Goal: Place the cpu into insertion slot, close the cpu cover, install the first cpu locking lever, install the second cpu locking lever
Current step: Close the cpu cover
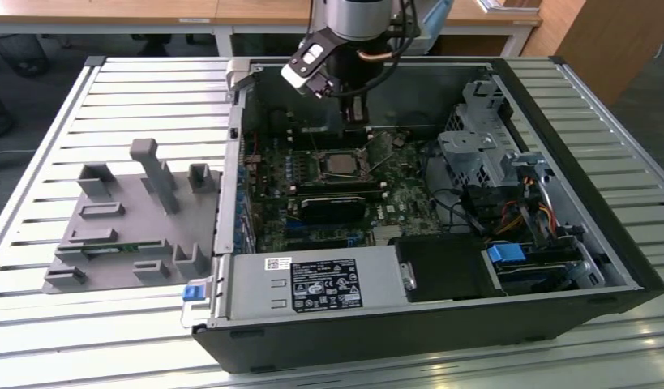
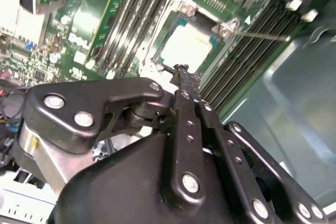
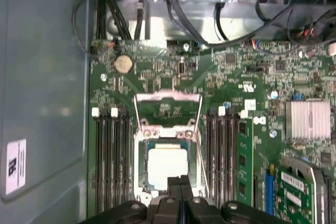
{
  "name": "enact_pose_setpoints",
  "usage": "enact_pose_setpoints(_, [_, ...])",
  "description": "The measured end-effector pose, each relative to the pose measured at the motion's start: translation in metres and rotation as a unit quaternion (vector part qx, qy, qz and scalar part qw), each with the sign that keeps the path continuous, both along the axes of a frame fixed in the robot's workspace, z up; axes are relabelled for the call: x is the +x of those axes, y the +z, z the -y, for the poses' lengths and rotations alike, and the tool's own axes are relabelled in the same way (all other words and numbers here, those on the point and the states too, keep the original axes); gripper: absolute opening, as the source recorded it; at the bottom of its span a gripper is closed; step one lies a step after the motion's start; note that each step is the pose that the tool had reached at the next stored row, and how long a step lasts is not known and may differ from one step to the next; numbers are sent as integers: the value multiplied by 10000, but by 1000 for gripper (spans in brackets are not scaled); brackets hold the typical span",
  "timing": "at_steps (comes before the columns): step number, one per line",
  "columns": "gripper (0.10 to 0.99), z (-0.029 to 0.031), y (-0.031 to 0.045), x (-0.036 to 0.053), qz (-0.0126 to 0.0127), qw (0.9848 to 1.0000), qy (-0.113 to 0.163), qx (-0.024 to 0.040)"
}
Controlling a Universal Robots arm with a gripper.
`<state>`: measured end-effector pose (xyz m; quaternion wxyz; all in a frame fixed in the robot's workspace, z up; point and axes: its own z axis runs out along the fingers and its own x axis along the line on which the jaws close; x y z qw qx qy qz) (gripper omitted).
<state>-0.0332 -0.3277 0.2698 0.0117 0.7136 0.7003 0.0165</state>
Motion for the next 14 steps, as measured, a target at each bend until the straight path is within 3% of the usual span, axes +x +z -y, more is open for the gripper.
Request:
enact_pose_setpoints(8, [106,-4,-6,314,-3,10000,1,0])
enact_pose_setpoints(14, [106,-9,-19,393,-2,9999,124,7])
